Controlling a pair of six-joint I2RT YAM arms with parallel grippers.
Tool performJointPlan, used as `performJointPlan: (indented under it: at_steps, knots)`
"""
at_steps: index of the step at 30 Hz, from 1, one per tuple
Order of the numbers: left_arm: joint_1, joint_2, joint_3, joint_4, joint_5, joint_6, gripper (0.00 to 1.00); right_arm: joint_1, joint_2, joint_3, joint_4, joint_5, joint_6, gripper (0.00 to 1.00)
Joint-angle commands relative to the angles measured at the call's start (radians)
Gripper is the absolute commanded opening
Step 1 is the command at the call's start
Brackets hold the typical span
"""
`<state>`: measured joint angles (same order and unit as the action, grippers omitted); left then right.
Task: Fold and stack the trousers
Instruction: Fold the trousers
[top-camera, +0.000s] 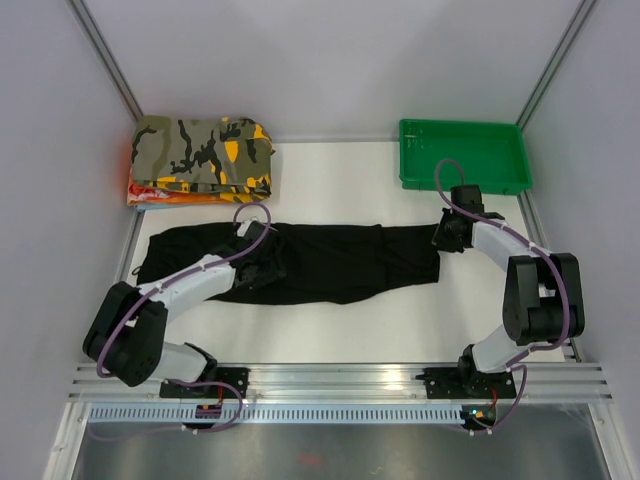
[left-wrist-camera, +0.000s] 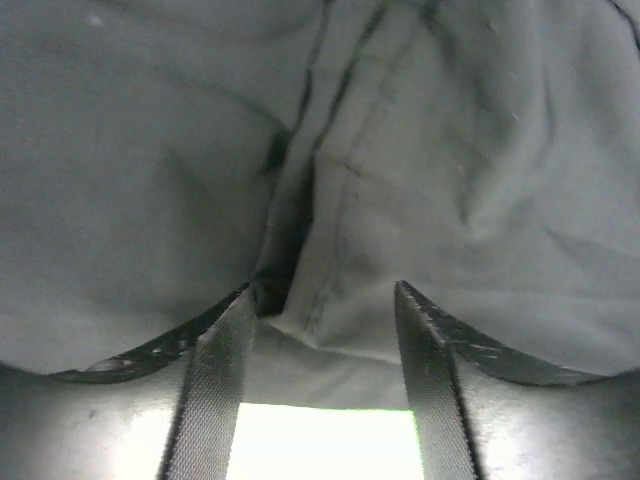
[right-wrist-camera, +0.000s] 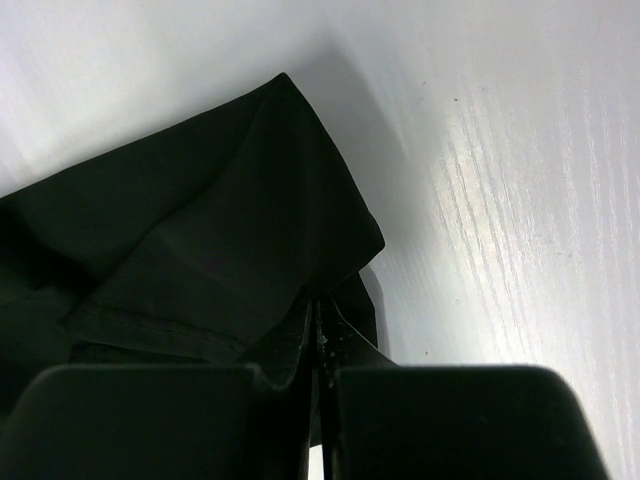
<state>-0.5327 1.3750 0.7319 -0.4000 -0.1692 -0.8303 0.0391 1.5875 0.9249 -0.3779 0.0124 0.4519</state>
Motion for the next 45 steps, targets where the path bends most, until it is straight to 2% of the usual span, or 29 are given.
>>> performJointPlan:
  at_steps: [1,4,5,7,12,18,25,26,28,29,30,34,39,41,43,45]
  knots:
    - [-0.004,0.024,-0.005,0.043,-0.090,-0.046,0.59,0.002,-0.006,0.031,0.014,-0.009,-0.015,0.00]
    - [-0.004,0.041,-0.008,0.041,-0.136,-0.072,0.33,0.002,-0.021,0.038,0.004,-0.008,-0.024,0.00]
    - [-0.004,0.044,-0.008,0.040,-0.142,-0.085,0.17,0.001,-0.024,0.043,-0.001,-0.008,-0.027,0.00]
    - [-0.004,0.041,-0.003,0.030,-0.135,-0.090,0.03,0.001,-0.034,0.060,-0.021,-0.002,-0.041,0.00]
    - [-0.007,-0.043,0.003,-0.016,-0.098,-0.107,0.02,0.002,-0.047,0.081,-0.036,0.009,-0.055,0.00]
    - [-0.033,-0.163,-0.011,-0.091,-0.084,-0.141,0.02,0.005,-0.050,0.110,0.002,-0.098,-0.050,0.00]
    - [-0.072,-0.174,-0.072,-0.085,-0.064,-0.187,0.03,0.119,-0.044,0.204,-0.012,-0.146,-0.114,0.00]
    - [-0.072,-0.171,-0.074,-0.089,-0.070,-0.191,0.07,0.134,-0.041,0.218,-0.018,-0.146,-0.120,0.00]
    - [-0.072,-0.175,-0.072,-0.114,-0.084,-0.201,0.23,0.180,-0.035,0.256,-0.029,-0.158,-0.127,0.00]
    - [-0.070,-0.182,-0.071,-0.128,-0.105,-0.204,0.53,0.195,-0.034,0.270,-0.032,-0.163,-0.128,0.00]
    - [-0.072,-0.203,-0.068,-0.138,-0.118,-0.207,0.63,0.212,-0.032,0.294,-0.035,-0.163,-0.130,0.00]
    - [-0.070,-0.273,-0.033,-0.193,-0.180,-0.165,0.89,0.280,-0.009,0.365,-0.081,-0.143,-0.133,0.00]
    - [-0.070,-0.332,0.038,-0.220,-0.191,-0.084,0.90,0.278,0.028,0.368,-0.177,0.047,-0.139,0.00]
    - [-0.070,-0.355,0.049,-0.224,-0.190,-0.070,0.91,0.278,0.023,0.335,-0.191,0.073,-0.157,0.00]
    - [-0.070,-0.376,0.041,-0.226,-0.187,-0.067,0.92,0.278,0.005,0.299,-0.176,0.035,-0.166,0.00]
    - [-0.070,-0.383,0.032,-0.221,-0.182,-0.064,0.93,0.280,-0.023,0.244,-0.135,-0.069,-0.170,0.00]
